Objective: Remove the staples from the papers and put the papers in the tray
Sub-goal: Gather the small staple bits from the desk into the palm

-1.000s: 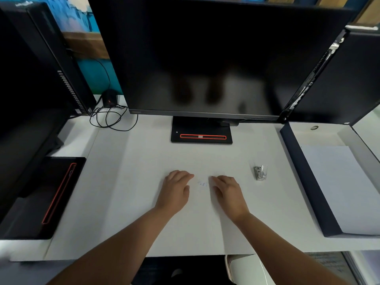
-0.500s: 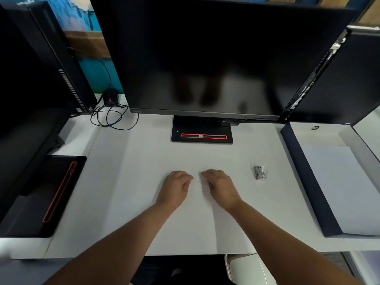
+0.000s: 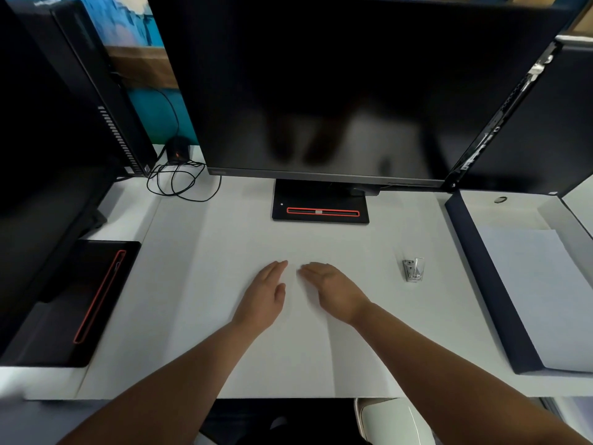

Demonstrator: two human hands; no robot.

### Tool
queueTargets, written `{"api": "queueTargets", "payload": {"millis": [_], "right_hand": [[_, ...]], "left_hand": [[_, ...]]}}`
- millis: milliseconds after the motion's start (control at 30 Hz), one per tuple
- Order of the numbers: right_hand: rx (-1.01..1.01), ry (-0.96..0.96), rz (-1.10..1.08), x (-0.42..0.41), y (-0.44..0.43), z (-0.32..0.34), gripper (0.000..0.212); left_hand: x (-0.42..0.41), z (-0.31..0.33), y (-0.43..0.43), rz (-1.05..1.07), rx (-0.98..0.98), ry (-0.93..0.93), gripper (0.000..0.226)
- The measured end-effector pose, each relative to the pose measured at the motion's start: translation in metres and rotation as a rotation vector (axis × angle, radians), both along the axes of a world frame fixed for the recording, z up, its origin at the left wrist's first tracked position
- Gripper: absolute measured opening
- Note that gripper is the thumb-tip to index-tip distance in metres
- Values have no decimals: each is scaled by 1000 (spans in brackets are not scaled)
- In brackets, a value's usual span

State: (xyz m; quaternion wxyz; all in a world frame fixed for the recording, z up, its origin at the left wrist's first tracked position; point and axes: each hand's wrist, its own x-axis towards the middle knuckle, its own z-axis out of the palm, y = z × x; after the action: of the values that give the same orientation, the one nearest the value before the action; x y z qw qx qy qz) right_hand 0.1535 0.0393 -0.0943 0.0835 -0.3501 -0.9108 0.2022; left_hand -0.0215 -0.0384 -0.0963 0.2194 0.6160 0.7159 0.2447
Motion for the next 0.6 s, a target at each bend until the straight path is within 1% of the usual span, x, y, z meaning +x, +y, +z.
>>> {"api": "queueTargets", "payload": {"millis": [133,200,333,433,600], "right_hand": [[144,34,127,14,-13,-3,63],[123,37,115,25,-16,-1,63],[24,80,2,26,-11,7,62],[-7,119,-96,15,-3,11,51],[0,68,-24,13,0,11,29]], "left_hand": [[-1,-1,-2,-8,1,14,46],[-1,-1,-1,-16,5,25,44],[-2,-1,-1,-16,7,36,43],[-1,-1,0,-15,14,36,41],[0,0,2,-19,16,30,39]]}}
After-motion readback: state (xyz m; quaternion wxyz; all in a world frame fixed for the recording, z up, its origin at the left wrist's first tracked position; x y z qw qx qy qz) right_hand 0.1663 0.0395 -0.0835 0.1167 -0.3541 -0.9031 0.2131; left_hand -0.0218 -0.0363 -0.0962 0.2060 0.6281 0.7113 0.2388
